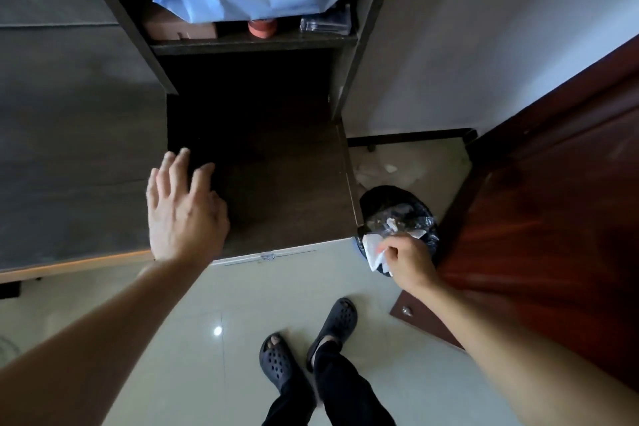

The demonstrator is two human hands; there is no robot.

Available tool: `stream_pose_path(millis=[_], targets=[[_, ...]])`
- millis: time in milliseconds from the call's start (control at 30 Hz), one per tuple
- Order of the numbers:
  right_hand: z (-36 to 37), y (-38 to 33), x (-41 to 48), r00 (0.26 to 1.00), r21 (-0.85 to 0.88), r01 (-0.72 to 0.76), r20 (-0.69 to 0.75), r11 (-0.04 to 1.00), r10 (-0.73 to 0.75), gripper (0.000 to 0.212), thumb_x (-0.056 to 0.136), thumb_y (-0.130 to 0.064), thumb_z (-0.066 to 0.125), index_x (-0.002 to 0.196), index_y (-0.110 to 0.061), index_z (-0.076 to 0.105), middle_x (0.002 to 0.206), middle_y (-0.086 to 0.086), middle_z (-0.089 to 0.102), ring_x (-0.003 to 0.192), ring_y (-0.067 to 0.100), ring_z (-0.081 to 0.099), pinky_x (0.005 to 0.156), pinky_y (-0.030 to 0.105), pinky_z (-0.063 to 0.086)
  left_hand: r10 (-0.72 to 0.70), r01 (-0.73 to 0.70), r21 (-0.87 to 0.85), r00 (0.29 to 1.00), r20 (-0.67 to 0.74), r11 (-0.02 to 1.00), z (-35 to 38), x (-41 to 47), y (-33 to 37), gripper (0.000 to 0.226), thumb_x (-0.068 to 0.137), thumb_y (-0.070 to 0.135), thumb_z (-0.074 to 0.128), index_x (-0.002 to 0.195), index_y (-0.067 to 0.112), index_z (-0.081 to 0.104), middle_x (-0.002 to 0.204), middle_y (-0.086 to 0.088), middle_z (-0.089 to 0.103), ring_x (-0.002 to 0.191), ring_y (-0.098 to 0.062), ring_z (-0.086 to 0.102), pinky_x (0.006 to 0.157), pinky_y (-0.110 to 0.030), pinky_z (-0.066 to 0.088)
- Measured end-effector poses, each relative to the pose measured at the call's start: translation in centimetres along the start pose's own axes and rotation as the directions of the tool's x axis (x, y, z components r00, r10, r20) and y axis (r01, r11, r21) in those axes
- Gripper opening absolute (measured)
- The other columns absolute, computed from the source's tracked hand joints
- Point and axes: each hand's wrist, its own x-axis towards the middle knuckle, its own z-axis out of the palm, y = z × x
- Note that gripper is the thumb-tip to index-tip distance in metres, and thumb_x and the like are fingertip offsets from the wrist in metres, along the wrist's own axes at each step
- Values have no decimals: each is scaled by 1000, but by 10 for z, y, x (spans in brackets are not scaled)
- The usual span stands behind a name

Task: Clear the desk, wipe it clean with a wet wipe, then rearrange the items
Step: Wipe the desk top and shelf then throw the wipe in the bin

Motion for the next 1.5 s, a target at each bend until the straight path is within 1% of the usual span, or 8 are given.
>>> stream_pose_path(millis=[167, 400, 633, 900, 1067, 1233, 1367, 1500], targets=[[-16, 41, -16, 889, 320, -428, -21, 845, 458, 44, 77, -16, 68, 36, -16, 52, 36, -6, 44, 50, 21, 44, 51, 29, 32, 190, -163, -162, 968, 166, 973, 40, -46, 79, 35, 78, 20, 44, 104, 8, 65, 117, -15, 58, 110, -38, 52, 96, -46, 41], [-7, 126, 10, 758, 177, -629, -77, 757, 648, 13, 80, -18, 66, 91, -11, 66, 93, 11, 69, 89, 32, 65, 72, 29, 47, 243, -197, -180, 926, 289, 964, 125, -20, 156, 37, 81, 25, 37, 100, 7, 63, 113, -15, 57, 99, -37, 53, 83, -43, 45], [51, 220, 92, 711, 79, -702, 40, 708, 702, 24, 80, -10, 59, 103, -7, 64, 110, 12, 65, 102, 30, 61, 78, 25, 45, 113, -113, -11, 971, 209, 994, 218, 10, 189, 42, 84, 23, 49, 124, 8, 52, 146, -23, 34, 139, -39, 26, 113, -51, 21], [123, 246, 150, 737, -75, -650, 182, 756, 651, 25, 90, -10, 52, 108, 2, 64, 118, 16, 63, 112, 31, 58, 93, 33, 46, 106, -116, 66, 985, 138, 991, 228, 7, 191, 34, 81, 14, 55, 114, 8, 60, 149, -24, 30, 141, -39, 22, 117, -49, 16], [147, 248, 158, 730, -71, -581, 394, 811, 558, 32, 89, 3, 41, 64, -17, 37, 76, 3, 48, 86, 21, 48, 62, 24, 35, 109, -119, 73, 986, 123, 990, 231, 6, 189, 30, 79, 11, 57, 108, 8, 63, 148, -25, 32, 140, -40, 24, 115, -51, 19], [134, 243, 163, 689, -137, -531, 504, 836, 520, 33, 99, -5, 29, 125, 4, 47, 116, 22, 52, 93, 23, 50, 59, 22, 37, 127, -134, 70, 986, 105, 988, 231, 5, 190, 27, 80, 10, 57, 106, 6, 64, 147, -26, 33, 140, -41, 25, 115, -51, 19], [113, 238, 147, 755, -71, -538, 404, 840, 517, 30, 95, -14, 46, 119, 0, 57, 102, 12, 57, 95, 25, 57, 66, 26, 45, 130, -138, 69, 986, 100, 988, 231, 5, 189, 26, 80, 13, 54, 103, 6, 63, 148, -26, 33, 140, -41, 26, 115, -51, 20], [86, 220, 120, 759, -39, -585, 326, 810, 563, 46, 88, -18, 58, 132, -8, 50, 131, 14, 56, 118, 30, 53, 92, 31, 45, 121, -131, 56, 981, 154, 990, 228, 6, 188, 22, 78, 14, 53, 95, 7, 62, 150, -24, 29, 142, -40, 22, 116, -52, 18]])
